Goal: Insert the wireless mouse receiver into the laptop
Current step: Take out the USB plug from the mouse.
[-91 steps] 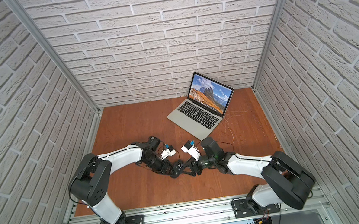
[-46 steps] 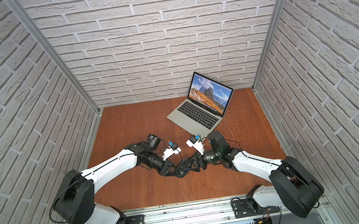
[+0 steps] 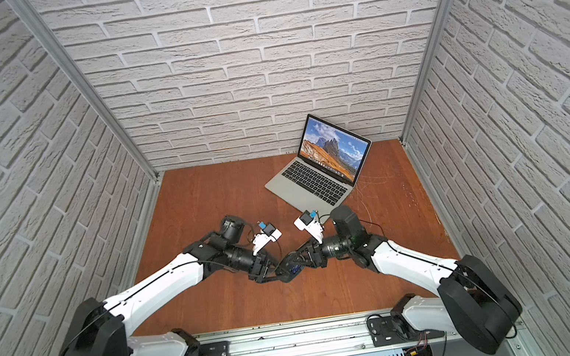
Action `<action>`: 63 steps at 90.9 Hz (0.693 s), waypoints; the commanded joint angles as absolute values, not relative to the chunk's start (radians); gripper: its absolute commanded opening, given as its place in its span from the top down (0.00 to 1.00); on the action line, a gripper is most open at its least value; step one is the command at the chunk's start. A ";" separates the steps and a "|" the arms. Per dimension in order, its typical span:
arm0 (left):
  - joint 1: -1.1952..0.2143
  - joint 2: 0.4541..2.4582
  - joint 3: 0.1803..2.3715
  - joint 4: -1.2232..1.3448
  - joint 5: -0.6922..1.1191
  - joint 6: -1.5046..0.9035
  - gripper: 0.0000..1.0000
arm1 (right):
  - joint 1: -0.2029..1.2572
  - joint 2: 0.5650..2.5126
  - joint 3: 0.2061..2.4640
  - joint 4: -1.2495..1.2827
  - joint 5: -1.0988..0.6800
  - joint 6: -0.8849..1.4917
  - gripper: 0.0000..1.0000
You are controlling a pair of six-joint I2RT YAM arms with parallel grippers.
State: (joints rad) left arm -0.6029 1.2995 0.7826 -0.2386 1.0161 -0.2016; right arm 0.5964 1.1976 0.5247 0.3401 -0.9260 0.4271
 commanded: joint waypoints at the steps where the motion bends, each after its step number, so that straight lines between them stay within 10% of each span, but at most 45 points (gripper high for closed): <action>1: -0.592 1.241 0.715 0.103 1.030 -0.434 0.33 | 0.598 1.149 0.509 0.545 -0.865 0.554 0.86; 27: -0.578 1.169 0.616 0.470 0.963 -0.711 0.46 | 0.599 1.151 0.510 0.717 -0.879 0.707 0.86; 50: -0.578 1.126 0.595 0.515 0.933 -0.757 0.90 | 0.600 1.154 0.508 0.709 -0.876 0.726 0.85; 63: -0.578 1.118 0.614 0.333 0.857 -0.713 0.94 | 0.597 1.098 0.537 0.408 -0.699 0.665 0.40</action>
